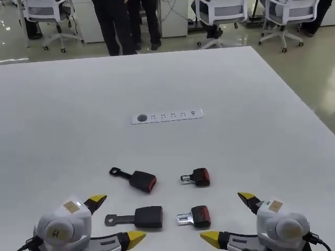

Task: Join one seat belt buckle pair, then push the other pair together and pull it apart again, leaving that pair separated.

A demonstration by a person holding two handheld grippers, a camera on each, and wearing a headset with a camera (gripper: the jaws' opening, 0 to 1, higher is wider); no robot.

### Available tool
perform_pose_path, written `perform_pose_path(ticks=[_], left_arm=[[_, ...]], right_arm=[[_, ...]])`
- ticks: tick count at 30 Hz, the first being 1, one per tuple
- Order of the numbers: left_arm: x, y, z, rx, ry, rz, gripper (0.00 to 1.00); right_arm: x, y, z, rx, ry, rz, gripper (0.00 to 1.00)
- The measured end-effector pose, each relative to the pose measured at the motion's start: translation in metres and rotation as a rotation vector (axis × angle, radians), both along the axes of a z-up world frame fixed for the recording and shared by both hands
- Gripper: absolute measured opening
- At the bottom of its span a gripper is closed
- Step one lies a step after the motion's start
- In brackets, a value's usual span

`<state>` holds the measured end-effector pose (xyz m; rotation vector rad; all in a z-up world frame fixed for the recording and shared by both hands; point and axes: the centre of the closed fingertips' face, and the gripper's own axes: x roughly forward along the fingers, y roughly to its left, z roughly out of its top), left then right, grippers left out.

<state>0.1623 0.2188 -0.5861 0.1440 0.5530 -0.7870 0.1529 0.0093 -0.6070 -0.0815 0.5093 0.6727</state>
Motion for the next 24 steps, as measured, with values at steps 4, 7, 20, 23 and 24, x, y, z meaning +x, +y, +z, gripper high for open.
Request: perform_pose_path(ticks=[4,7,20,23,24], left_arm=[[0.001,-0.003,-0.008,0.008,0.019,-0.023,0.84],[0.003,-0.004,-0.016,0.018,0.033,-0.036,0.83],[0.015,-0.019,-0.028,0.025,0.053,-0.130,0.78],[0.018,-0.019,-0.036,0.035,0.059,-0.165,0.77],[0.018,-0.020,-0.039,0.038,0.062,-0.177,0.77]], right_arm=[[0.005,0.003,-0.006,-0.007,0.019,0.027,0.89],[0.005,0.010,-0.012,-0.013,0.038,0.055,0.88],[0.017,0.025,-0.029,-0.006,0.089,0.164,0.87],[0.019,0.030,-0.033,-0.013,0.098,0.203,0.86],[0.020,0.030,-0.035,-0.017,0.098,0.215,0.86]])
